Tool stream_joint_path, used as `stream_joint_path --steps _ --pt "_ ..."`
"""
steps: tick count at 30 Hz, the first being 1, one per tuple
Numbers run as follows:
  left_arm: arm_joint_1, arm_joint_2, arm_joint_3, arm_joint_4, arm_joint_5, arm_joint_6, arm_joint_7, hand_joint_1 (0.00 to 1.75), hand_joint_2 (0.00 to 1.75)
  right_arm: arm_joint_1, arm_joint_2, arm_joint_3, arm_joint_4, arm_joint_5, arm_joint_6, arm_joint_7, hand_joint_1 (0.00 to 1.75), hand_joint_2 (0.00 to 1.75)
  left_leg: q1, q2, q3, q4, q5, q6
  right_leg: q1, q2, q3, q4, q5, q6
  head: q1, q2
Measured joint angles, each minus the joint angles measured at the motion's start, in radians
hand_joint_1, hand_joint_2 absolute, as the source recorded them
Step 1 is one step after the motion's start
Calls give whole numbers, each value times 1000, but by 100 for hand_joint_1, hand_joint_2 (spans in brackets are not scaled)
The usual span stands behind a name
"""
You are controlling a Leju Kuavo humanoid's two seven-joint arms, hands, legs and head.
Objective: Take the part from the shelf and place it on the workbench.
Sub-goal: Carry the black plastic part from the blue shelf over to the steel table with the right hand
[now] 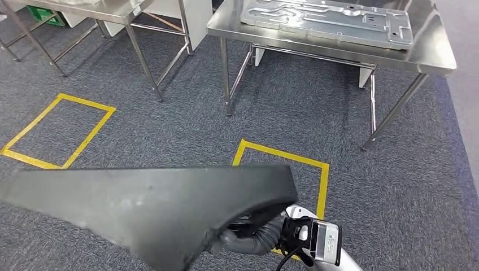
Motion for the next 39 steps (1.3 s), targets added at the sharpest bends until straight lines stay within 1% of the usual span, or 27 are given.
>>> stream_joint_path --steps 1,2,4,6,8,9,11,13,14,15,16,17,18,20,21,22,24,26,28,29,30,31,32,34,35,36,39 --pt "1 -2 0 1 -2 0 2 0 175 -1 0 2 4 -2 3 3 161 175 0 -2 -5 -4 20 1 1 13 1 1 -1 0 0 0" --pt "1 -4 0 2 -5 0 5 0 175 -3 0 4 6 -4 5 5 161 175 0 -5 6 -45 56 2 2 26 3 2 -2 1 0 0" --pt "-1 -7 -1 3 -11 0 9 0 175 -8 0 6 10 -9 5 8 161 175 2 -31 55 -172 125 7 3 49 6 8 -8 7 0 0" --pt "-1 -9 -1 3 -15 0 12 0 175 -12 -1 6 12 -13 3 8 161 175 1 -55 87 -244 144 15 2 70 2 13 -11 16 0 0" --pt "-3 -11 -3 4 -15 -1 11 0 175 -13 -2 7 14 -17 0 7 161 175 -1 -47 95 -254 140 26 0 87 -2 12 -9 28 0 0" --pt "-4 -13 -4 4 -15 -2 10 0 175 -12 -5 7 14 -18 -4 6 161 175 0 -38 97 -259 142 32 0 81 -2 14 -11 33 0 0" --pt "-7 -17 -7 4 -15 -5 7 0 175 -10 -10 5 15 -19 -11 3 161 175 3 -19 103 -268 145 46 1 36 -22 56 -36 46 5 0" --pt "-3 -18 -8 5 -15 -9 0 0 175 -7 -16 4 16 -18 -17 -3 161 175 1 1 106 -271 143 54 -3 -13 -79 165 -91 58 10 0" --pt "-1 -18 -8 5 -14 -12 -3 0 175 -3 -19 3 17 -18 -19 -7 161 175 0 12 107 -270 141 55 -7 -20 -112 225 -113 63 10 0" --pt "0 -17 -8 5 -14 -15 -6 0 175 1 -22 3 17 -17 -20 -10 161 175 -1 24 108 -270 139 55 -10 -23 -135 262 -119 66 10 0" --pt "0 -17 -9 5 -14 -18 -9 0 175 5 -25 2 18 -17 -21 -12 161 175 -1 35 110 -270 137 55 -12 -26 -141 267 -107 68 10 0" --pt "0 -17 -9 5 -13 -20 -11 0 175 7 -28 2 18 -17 -21 -12 161 175 -1 46 113 -270 134 53 -13 -30 -126 233 -79 67 11 0" --pt "-1 -17 -9 5 -13 -23 -13 0 175 8 -29 2 18 -17 -22 -12 161 175 -1 56 118 -270 131 50 -12 -44 -95 171 -43 64 11 0" --pt "-1 -17 -11 5 -12 -29 -21 0 175 8 -31 2 17 -16 -20 -13 161 175 -5 73 128 -270 123 41 -2 -88 -35 50 2 52 10 0" --pt "-1 -17 -11 5 -11 -32 -25 0 175 7 -31 2 17 -16 -19 -13 161 175 -7 81 132 -270 119 36 3 -101 -20 20 8 45 10 0" --pt "-2 -17 -12 5 -9 -34 -27 0 175 7 -31 2 17 -16 -17 -13 161 175 -10 90 136 -271 116 30 8 -103 -17 10 5 39 10 0" --pt "-5 -16 -14 5 -7 -37 -27 0 175 8 -31 2 16 -12 -17 -15 161 175 -10 103 144 -275 111 19 6 -80 -15 5 8 27 9 0" --pt "-8 -15 -15 5 -6 -39 -24 0 175 6 -31 2 15 -1 -23 -18 161 175 -7 69 135 -244 85 10 -1 -64 -8 -6 12 14 9 0" --pt "-6 -13 -15 5 -5 -41 -19 0 175 4 -31 2 14 10 -29 -22 161 175 -5 18 83 -134 29 7 -2 -50 -3 -10 12 4 7 0" --pt "-3 -13 -15 5 -5 -41 -16 0 175 4 -31 2 14 13 -31 -23 161 175 -5 7 47 -67 4 6 0 -42 -3 -9 10 1 6 0" --pt "0 -12 -15 5 -5 -40 -12 0 175 5 -31 2 14 15 -33 -24 161 175 -5 1 18 -17 -8 6 2 -34 -3 -8 9 -1 6 0" --pt "2 -11 -15 5 -5 -40 -8 0 175 6 -31 2 15 17 -34 -25 161 175 -5 -1 2 0 1 6 3 -26 -2 -6 6 -2 6 0" --pt "3 -10 -15 5 -5 -40 -5 0 175 6 -31 2 14 17 -35 -26 161 175 -5 -1 5 -21 28 7 4 -20 0 -4 4 -2 6 0" --pt "2 -10 -15 5 -6 -39 -3 0 175 6 -31 2 14 18 -38 -28 161 175 -5 -4 51 -143 104 12 4 -11 6 1 -4 3 6 0" --pt "1 -9 -15 5 -6 -39 -3 0 175 6 -31 2 14 19 -40 -29 161 175 -6 -6 76 -202 128 17 6 -7 7 5 -8 7 7 0" --pt "-1 -8 -15 5 -6 -39 -2 0 175 6 -31 2 14 20 -42 -30 161 175 -8 -8 93 -242 139 22 7 -5 7 7 -11 11 7 0" --pt "-1 -6 -15 5 -6 -39 -2 0 175 6 -32 1 13 23 -50 -31 161 175 -11 -10 102 -264 138 40 6 -1 7 6 -13 28 7 0"
